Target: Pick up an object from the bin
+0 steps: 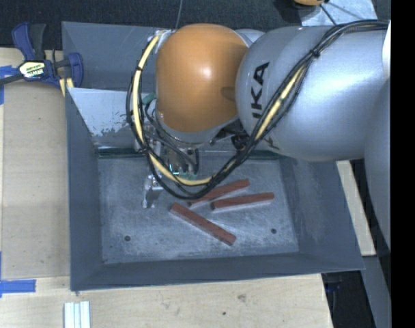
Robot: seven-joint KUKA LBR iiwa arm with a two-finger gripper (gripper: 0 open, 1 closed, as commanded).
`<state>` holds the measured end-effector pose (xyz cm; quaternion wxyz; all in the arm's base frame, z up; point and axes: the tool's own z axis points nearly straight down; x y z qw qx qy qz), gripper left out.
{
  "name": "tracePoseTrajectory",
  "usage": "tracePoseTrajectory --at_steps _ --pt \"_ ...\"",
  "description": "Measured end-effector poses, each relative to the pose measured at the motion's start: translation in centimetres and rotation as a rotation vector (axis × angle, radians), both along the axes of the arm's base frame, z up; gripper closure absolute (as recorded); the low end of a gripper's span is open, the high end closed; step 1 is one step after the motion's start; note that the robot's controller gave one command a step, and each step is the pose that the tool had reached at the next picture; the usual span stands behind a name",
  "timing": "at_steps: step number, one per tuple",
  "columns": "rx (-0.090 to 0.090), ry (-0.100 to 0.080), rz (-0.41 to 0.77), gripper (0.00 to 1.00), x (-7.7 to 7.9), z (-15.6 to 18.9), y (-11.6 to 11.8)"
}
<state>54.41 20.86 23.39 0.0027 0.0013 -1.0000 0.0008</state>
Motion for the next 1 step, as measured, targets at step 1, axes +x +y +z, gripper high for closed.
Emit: tracePoseTrajectory --at_steps 1 --pt "0.003 -0.008 -0.003 0.0 0.18 0.46 -0.07"
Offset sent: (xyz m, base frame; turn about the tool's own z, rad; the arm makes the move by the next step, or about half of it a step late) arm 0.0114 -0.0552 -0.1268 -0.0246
